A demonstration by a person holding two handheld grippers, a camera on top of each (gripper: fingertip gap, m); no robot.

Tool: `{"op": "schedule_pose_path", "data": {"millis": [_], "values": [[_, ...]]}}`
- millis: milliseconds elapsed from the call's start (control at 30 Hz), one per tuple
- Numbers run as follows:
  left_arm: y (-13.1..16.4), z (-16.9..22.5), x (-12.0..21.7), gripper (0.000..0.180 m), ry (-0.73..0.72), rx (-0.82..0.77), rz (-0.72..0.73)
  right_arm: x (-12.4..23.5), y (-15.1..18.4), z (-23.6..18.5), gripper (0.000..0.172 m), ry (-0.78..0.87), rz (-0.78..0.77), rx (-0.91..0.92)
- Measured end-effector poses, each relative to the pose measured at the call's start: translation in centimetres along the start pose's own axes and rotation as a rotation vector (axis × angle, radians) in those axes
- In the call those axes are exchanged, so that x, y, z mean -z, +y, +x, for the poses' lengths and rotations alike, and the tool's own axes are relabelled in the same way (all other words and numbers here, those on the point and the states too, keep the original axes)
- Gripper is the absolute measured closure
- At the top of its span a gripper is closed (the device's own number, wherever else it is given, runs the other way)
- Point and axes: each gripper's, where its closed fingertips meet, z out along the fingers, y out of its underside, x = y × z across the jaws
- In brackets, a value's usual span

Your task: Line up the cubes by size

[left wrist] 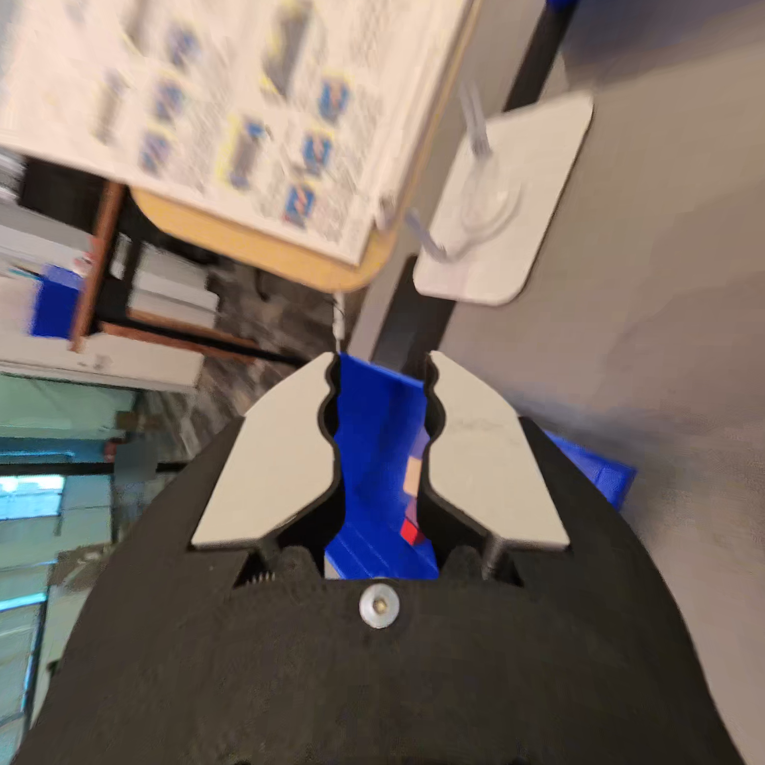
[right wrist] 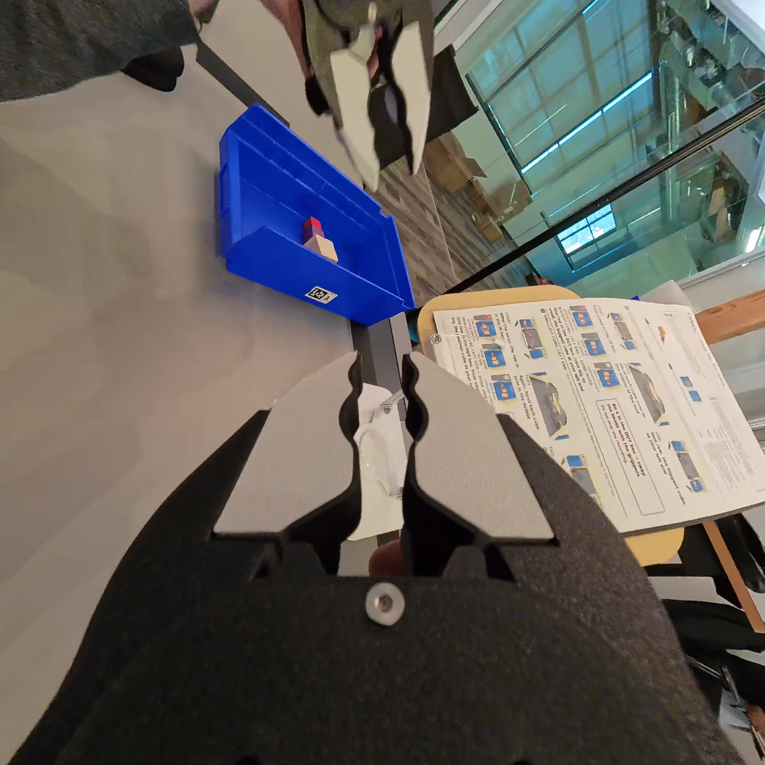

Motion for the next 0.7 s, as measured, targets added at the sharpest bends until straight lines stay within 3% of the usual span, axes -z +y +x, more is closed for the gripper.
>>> {"op": "schedule_pose_path", "data": {"millis": [33, 200, 267, 533, 700], "values": [[2.2, -0.1, -1.2, 0.14, 0.025, 0.012, -0.061, 0.2, -0.1, 0.1, 0.155, -0.001, 0.015, -0.008], [11.4, 1.8, -5.5, 0.117, 0.203, 0.073, -0.355, 0.7, -0.9, -0.1, 0.154, -0.026, 0.069, -0.036], [13.7, 2.6, -6.7, 0.113, 0.256, 0.069, -0.419, 0.5, -0.9, -0.5, 0.154, -0.043, 0.068, -0.037], [19.9, 4.3, -9.9, 0.117, 0.368, 0.105, -0.538, -0.5, -0.6, -1.5, 0.154, -0.091, 0.063, -0.041], [20.7, 4.9, -10.8, 0.13, 0.392, 0.12, -0.525, -1.2, -0.2, -2.1, 0.154, -0.109, 0.043, -0.032]]}}
